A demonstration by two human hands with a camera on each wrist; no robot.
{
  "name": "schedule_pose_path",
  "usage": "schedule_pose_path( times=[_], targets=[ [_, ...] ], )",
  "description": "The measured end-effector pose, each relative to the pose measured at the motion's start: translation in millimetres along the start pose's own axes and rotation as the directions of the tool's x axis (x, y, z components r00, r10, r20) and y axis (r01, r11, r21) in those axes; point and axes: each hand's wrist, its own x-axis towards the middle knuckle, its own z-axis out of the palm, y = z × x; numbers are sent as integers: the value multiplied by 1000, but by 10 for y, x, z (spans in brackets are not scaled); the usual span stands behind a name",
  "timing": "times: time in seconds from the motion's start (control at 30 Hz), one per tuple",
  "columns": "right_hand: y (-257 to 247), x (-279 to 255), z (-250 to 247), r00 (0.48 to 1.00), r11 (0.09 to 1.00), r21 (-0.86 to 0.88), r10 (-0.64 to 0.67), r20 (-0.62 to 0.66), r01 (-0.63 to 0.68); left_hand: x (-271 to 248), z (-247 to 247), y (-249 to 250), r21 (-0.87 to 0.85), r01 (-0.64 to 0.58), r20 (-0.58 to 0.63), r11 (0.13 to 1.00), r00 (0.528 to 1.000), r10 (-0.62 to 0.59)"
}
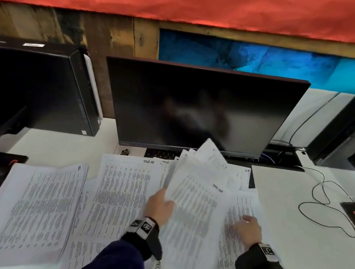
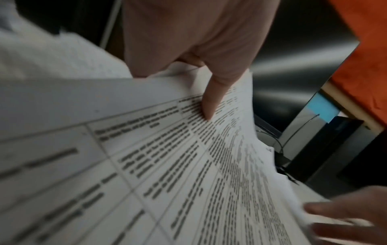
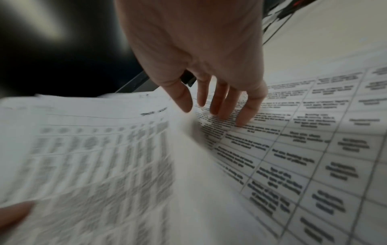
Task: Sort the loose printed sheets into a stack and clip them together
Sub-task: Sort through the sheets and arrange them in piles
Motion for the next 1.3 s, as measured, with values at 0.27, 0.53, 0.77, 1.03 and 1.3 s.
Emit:
schedule_pose_path(
  times=[0.27,0.53,0.77,1.03,1.3],
  targets=[
    [-331,-393,168,951,972,197,-174,255,125,-43,-853,-341,-164,-141,-126,976,985,121],
    [-1312,-806,205,773,860,503,-376,512,85,-185,-1496,-27,-510,-232,-132,828,973,191],
    [-1793,-1082,213,660,707,706,-551,510,45,-288,-1676,269,-504,-382,-228,775,924,307],
    [-1889,-1300,267,697,649,722,-632,338,238,-208,-1393,226,-406,-417,-517,813,839,172],
    [-1717,-1321,549,775,697,621,-593,219,359,-102,-1220,35,-258,-424,-531,868,813,239]
  ],
)
